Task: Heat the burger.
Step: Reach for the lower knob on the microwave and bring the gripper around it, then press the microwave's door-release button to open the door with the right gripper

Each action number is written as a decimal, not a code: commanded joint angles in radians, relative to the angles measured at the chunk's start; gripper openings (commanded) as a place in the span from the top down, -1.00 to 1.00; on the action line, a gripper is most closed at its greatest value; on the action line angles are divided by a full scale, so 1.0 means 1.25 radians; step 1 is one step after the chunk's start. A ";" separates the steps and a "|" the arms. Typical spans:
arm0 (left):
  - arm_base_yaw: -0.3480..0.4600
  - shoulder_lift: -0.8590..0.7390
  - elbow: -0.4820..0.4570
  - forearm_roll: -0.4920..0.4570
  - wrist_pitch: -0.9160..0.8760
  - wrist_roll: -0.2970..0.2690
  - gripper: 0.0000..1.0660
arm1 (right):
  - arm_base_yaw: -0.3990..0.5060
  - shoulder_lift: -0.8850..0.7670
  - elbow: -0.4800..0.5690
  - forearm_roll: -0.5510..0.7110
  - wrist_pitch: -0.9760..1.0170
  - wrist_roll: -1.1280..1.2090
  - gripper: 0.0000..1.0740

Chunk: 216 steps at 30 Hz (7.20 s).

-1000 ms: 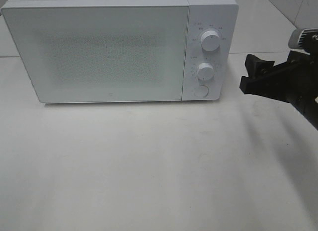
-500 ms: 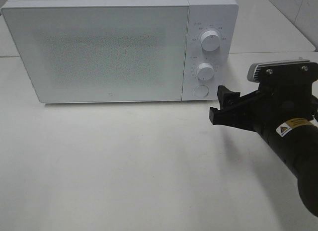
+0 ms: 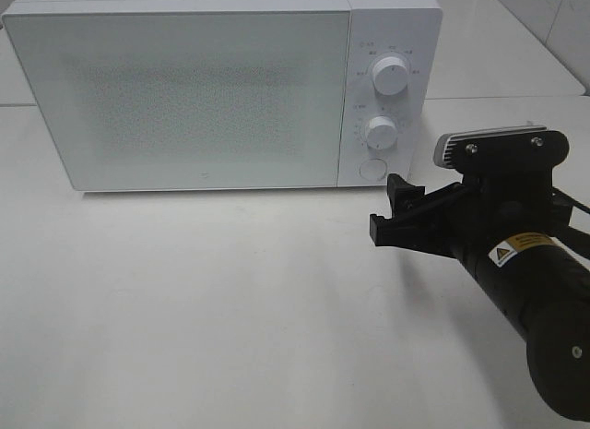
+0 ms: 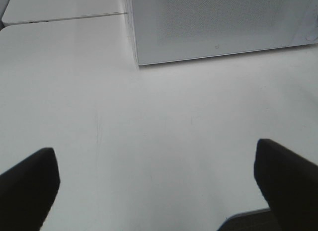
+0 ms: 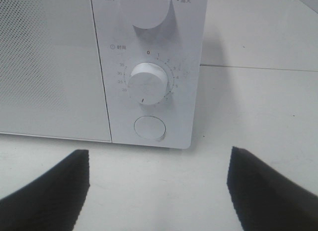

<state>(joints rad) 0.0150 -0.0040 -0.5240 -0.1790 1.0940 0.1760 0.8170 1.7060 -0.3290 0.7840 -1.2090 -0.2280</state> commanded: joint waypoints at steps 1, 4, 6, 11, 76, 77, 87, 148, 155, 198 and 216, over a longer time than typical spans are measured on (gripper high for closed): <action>-0.003 -0.016 0.002 -0.005 -0.012 -0.006 -0.88 | 0.003 0.001 -0.008 -0.003 -0.078 0.026 -0.40; -0.003 -0.016 0.002 -0.005 -0.012 -0.006 -0.88 | 0.003 0.001 -0.008 -0.003 -0.072 0.048 -0.40; -0.003 -0.016 0.002 -0.005 -0.012 -0.006 -0.88 | 0.003 0.001 -0.008 -0.003 -0.070 0.048 -0.40; -0.003 -0.016 0.002 -0.005 -0.012 -0.006 -0.88 | 0.000 0.002 -0.019 -0.007 -0.070 0.041 -0.40; -0.003 -0.016 0.002 -0.005 -0.012 -0.006 -0.88 | -0.150 0.291 -0.378 -0.070 0.015 -0.045 0.76; -0.003 -0.016 0.002 -0.005 -0.012 -0.006 -0.88 | -0.150 0.291 -0.378 -0.070 0.023 -0.045 0.77; -0.003 -0.016 0.002 -0.005 -0.012 -0.006 -0.88 | -0.150 0.291 -0.378 -0.070 0.052 0.007 0.76; -0.003 -0.016 0.002 -0.005 -0.012 -0.006 -0.88 | -0.150 0.290 -0.378 -0.181 0.000 1.098 0.75; -0.003 -0.016 0.002 -0.005 -0.012 -0.006 -0.88 | -0.150 0.290 -0.378 -0.182 -0.043 1.159 0.76; -0.003 -0.016 0.002 -0.005 -0.012 -0.006 -0.88 | -0.150 0.290 -0.378 -0.151 -0.154 1.410 0.44; -0.003 -0.016 0.002 -0.004 -0.012 -0.006 -0.88 | -0.150 0.260 -0.339 -0.110 -0.138 1.251 -0.34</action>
<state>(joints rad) 0.0150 -0.0040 -0.5240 -0.1790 1.0940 0.1760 0.6300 2.0440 -0.7510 0.6600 -1.2030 1.3690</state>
